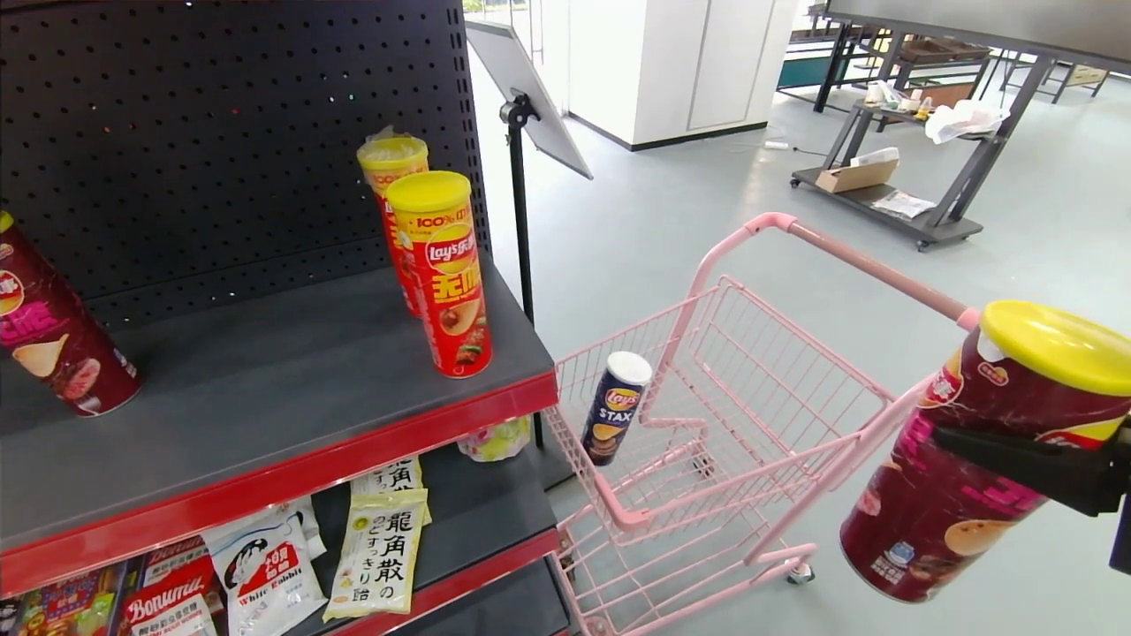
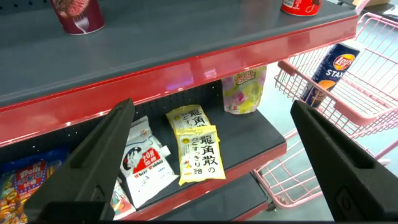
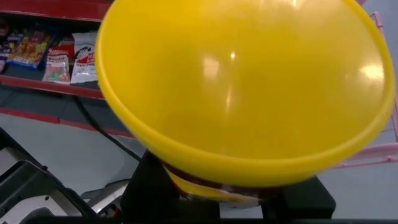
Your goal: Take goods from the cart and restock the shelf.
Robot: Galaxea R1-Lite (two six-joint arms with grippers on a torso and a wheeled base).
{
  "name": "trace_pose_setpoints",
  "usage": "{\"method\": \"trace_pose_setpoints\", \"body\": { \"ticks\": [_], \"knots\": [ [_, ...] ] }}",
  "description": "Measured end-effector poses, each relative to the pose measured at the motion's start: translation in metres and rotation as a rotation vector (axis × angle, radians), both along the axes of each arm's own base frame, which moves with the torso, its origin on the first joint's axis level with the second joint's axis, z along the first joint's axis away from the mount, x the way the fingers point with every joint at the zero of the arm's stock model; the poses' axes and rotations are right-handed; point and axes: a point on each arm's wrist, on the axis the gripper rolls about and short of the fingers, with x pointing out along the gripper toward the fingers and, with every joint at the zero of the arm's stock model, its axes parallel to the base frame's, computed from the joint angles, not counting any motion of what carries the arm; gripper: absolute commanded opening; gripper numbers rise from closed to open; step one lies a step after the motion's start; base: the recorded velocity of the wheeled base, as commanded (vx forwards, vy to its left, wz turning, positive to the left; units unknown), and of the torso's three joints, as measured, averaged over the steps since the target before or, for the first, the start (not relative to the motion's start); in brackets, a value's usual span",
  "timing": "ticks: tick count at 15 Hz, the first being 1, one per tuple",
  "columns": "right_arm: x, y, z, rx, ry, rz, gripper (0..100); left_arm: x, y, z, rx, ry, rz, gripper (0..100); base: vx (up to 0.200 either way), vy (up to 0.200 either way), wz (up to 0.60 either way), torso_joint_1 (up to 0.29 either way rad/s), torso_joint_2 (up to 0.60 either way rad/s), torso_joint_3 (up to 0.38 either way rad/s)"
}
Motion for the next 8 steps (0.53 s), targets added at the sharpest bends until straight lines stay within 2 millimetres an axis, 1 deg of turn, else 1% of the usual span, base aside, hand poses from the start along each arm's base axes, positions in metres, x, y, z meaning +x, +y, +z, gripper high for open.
{"method": "trace_pose_setpoints", "body": {
  "ticks": [4,8],
  "knots": [
    [0.0006,-0.0007,-0.0050,-0.040,-0.010,-0.008,0,0.0000,0.0000,0.0000,0.000,0.000,0.000,100,0.000,0.000,0.00,0.000,0.00,0.000],
    [0.0009,-0.0010,-0.0067,-0.046,-0.006,-0.016,0,0.0000,0.0000,0.0001,0.000,-0.001,-0.001,100,0.000,0.000,0.60,0.004,0.00,0.002]
  ]
}}
